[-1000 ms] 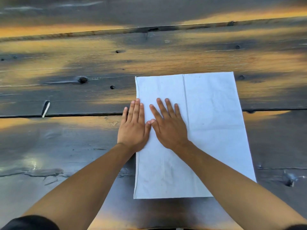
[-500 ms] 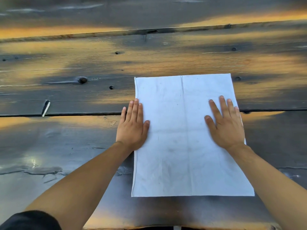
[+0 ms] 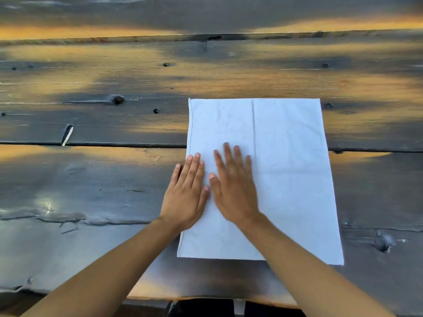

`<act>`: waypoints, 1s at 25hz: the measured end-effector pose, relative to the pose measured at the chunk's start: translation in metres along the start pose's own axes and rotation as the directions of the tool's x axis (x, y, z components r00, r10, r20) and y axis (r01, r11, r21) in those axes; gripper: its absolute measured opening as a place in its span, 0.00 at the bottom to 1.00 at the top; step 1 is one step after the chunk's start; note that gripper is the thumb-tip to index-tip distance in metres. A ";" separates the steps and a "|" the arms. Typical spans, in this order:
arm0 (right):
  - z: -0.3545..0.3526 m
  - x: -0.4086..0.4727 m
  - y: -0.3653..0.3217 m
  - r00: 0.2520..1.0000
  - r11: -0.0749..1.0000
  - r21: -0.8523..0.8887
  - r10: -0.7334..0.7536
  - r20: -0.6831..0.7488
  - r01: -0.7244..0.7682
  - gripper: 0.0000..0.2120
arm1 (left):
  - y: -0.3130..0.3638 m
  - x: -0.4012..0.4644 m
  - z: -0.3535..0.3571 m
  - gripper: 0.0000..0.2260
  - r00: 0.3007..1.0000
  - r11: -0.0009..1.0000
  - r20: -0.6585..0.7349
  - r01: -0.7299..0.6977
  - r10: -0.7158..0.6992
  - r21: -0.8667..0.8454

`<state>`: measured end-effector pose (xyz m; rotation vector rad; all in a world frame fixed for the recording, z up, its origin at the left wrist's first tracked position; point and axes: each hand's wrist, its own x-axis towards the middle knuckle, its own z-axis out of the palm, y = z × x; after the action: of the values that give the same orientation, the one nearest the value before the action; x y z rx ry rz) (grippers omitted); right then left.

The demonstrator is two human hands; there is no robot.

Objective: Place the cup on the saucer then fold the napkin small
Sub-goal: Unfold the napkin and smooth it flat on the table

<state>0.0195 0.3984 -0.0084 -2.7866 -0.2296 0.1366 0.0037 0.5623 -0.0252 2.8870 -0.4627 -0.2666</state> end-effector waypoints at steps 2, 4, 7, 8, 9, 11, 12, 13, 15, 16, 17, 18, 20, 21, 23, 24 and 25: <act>0.016 -0.009 -0.021 0.996 0.998 -0.022 -0.061 0.072 0.063 0.27 | 0.000 -0.006 0.006 0.29 0.998 0.998 0.064 0.025 -0.028 0.052; 0.026 -0.015 -0.018 0.994 0.997 -0.061 -0.050 0.102 0.056 0.27 | -0.002 -0.008 0.011 0.30 0.996 0.994 0.076 0.038 -0.046 0.107; 0.025 -0.027 0.011 0.994 0.988 -0.138 -0.056 0.098 0.069 0.28 | -0.003 -0.007 0.013 0.29 0.998 0.992 0.052 0.041 -0.047 0.116; 0.022 -0.034 0.026 0.995 0.985 -0.159 -0.054 0.086 0.067 0.28 | -0.002 -0.008 0.013 0.30 0.998 0.993 0.045 0.040 -0.045 0.109; 0.018 -0.042 0.045 0.997 0.983 -0.174 -0.042 0.065 0.053 0.28 | -0.002 -0.008 0.013 0.30 0.999 0.994 0.035 0.037 -0.040 0.105; 0.005 -0.059 0.091 1.000 0.979 -0.206 0.012 0.024 -0.007 0.28 | -0.003 -0.006 0.012 0.30 0.998 0.995 0.037 0.039 -0.043 0.097; -0.004 -0.068 0.116 0.998 0.973 -0.222 0.061 0.012 -0.056 0.29 | -0.002 -0.006 0.011 0.30 0.998 0.995 0.044 0.041 -0.046 0.092; -0.012 -0.076 0.139 0.993 0.967 -0.227 0.120 0.011 -0.115 0.29 | -0.001 -0.007 0.011 0.30 0.998 0.995 0.050 0.041 -0.046 0.091; -0.026 -0.087 0.166 0.978 0.960 -0.205 0.203 0.035 -0.192 0.31 | -0.001 -0.008 0.010 0.30 0.997 0.994 0.051 0.045 -0.050 0.099; -0.029 -0.088 0.171 0.975 0.958 -0.200 0.218 0.049 -0.205 0.31 | -0.001 -0.008 0.009 0.30 0.996 0.995 0.062 0.051 -0.057 0.089; -0.031 -0.088 0.171 0.971 0.957 -0.191 0.233 0.051 -0.220 0.31 | -0.001 -0.006 0.008 0.30 0.995 0.995 0.077 0.055 -0.061 0.077; -0.033 -0.087 0.167 0.965 0.956 -0.157 0.257 0.047 -0.247 0.31 | 0.000 -0.006 0.006 0.30 0.994 0.996 0.087 0.053 -0.059 0.073; -0.033 -0.083 0.148 0.956 0.954 -0.067 0.293 0.022 -0.291 0.31 | 0.000 -0.007 0.003 0.29 0.997 0.999 0.071 0.027 -0.029 0.039; -0.032 -0.080 0.134 0.955 0.954 -0.044 0.298 0.006 -0.298 0.30 | -0.001 -0.008 0.000 0.29 0.999 1.000 0.048 0.015 -0.015 -0.017; -0.025 -0.072 0.094 0.967 0.967 -0.026 0.254 -0.006 -0.254 0.29 | -0.003 -0.016 -0.002 0.27 0.998 0.992 -0.049 0.026 -0.032 -0.125; -0.020 -0.068 0.071 0.979 0.979 -0.015 0.202 -0.002 -0.202 0.29 | -0.002 -0.024 -0.001 0.27 0.994 0.989 -0.096 0.041 -0.055 -0.141; -0.013 -0.065 0.048 0.990 0.990 -0.003 0.141 0.003 -0.141 0.28 | 0.000 -0.033 0.001 0.27 0.991 0.990 -0.119 0.046 -0.062 -0.135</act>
<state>-0.0356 0.3387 -0.0086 -2.8049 -0.0326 0.1755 -0.0268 0.5728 -0.0213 2.7693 -0.3323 -0.1221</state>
